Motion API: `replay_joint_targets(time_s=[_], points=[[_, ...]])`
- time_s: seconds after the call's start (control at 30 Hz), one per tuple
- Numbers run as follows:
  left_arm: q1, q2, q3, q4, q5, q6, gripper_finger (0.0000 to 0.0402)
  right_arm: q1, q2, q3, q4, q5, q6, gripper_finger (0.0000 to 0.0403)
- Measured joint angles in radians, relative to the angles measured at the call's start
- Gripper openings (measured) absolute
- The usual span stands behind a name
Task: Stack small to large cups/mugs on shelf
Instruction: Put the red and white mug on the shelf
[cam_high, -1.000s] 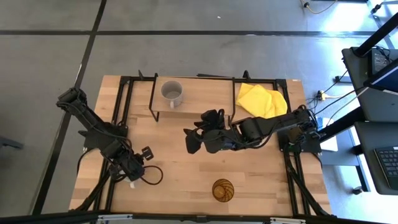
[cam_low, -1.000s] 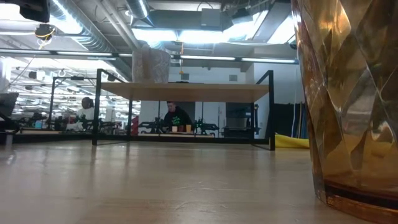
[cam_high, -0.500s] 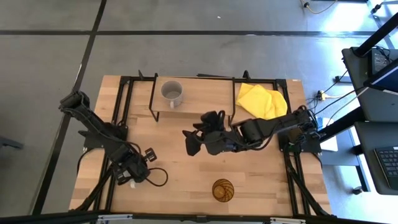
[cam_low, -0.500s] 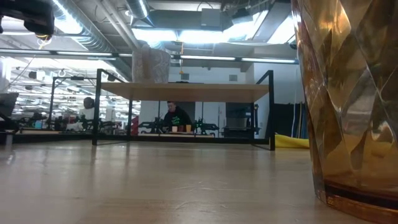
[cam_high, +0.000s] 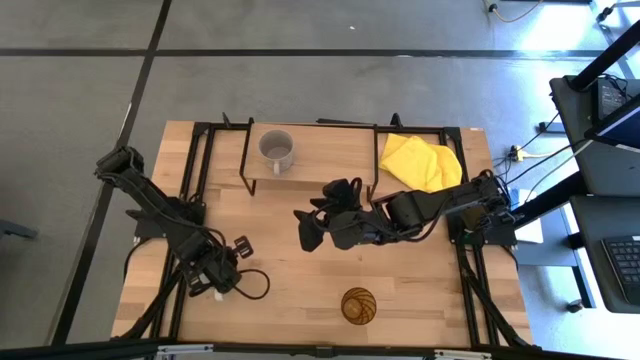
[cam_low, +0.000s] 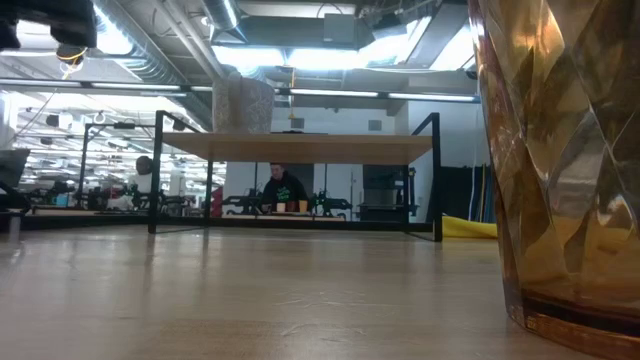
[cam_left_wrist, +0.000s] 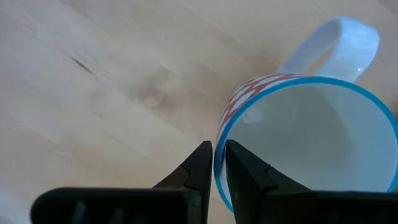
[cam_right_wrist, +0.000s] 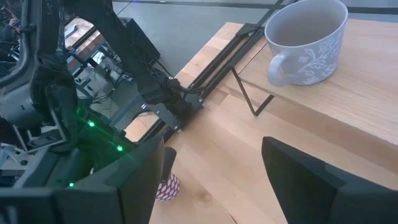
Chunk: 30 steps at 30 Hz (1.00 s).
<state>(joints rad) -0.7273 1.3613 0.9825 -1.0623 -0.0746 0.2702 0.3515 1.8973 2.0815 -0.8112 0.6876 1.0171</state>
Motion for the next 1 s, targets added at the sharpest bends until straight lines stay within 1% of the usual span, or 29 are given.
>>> replay_joint_targets(time_s=[0.27, 0.33, 0.37, 0.4, 0.43, 0.5, 0.57, 0.6, 0.63, 0.73, 0.83, 0.9, 1.0], points=[[0.000, 0.000, 0.086, -0.054, -0.002, -0.012, 0.0041, -0.009, 0.000, 0.000, -0.001, 0.000, -0.007, 0.0272], [0.000, 0.000, 0.119, -0.126, -0.003, -0.068, 0.0041, -0.009, 0.000, 0.000, -0.001, 0.000, -0.009, 0.0272], [-0.001, 0.000, 0.142, -0.179, -0.010, -0.129, 0.0041, -0.009, 0.000, 0.000, -0.001, 0.000, -0.012, 0.0272], [-0.003, -0.002, 0.167, -0.239, -0.024, -0.235, 0.0041, -0.009, 0.000, 0.000, -0.001, 0.000, -0.017, 0.0272], [-0.009, -0.009, 0.190, -0.298, -0.043, -0.376, 0.0041, -0.009, 0.000, 0.000, -0.001, 0.000, -0.022, 0.0272], [-0.014, -0.033, 0.229, -0.392, -0.066, -0.734, 0.0041, -0.009, 0.000, 0.000, -0.001, 0.000, -0.028, 0.0272], [-0.033, -0.076, 0.238, -0.405, -0.069, -1.122, 0.0041, -0.009, 0.000, 0.000, -0.001, 0.000, -0.035, 0.0272], [-0.054, -0.101, 0.233, -0.382, -0.077, -1.284, 0.0041, -0.009, 0.000, 0.000, -0.001, 0.000, -0.043, 0.0272], [-0.083, -0.128, 0.224, -0.347, -0.096, -1.414, 0.0041, -0.009, 0.000, 0.000, -0.001, 0.000, -0.053, 0.0272], [-0.182, -0.192, 0.188, -0.323, -0.164, -1.756, 0.0041, -0.012, 0.000, 0.000, 0.005, 0.000, -0.082, 0.0272], [-0.274, -0.207, 0.125, -0.329, -0.197, -2.068, 0.0041, -0.013, 0.000, 0.000, 0.029, 0.000, -0.112, 0.0272], [-0.335, -0.198, 0.071, -0.309, -0.180, -2.246, 0.0041, -0.013, 0.000, 0.000, 0.036, 0.000, -0.111, 0.0272], [-0.398, -0.177, 0.001, -0.242, -0.139, -2.442, 0.0041, -0.013, 0.000, 0.000, 0.025, 0.003, -0.094, 0.0272]])
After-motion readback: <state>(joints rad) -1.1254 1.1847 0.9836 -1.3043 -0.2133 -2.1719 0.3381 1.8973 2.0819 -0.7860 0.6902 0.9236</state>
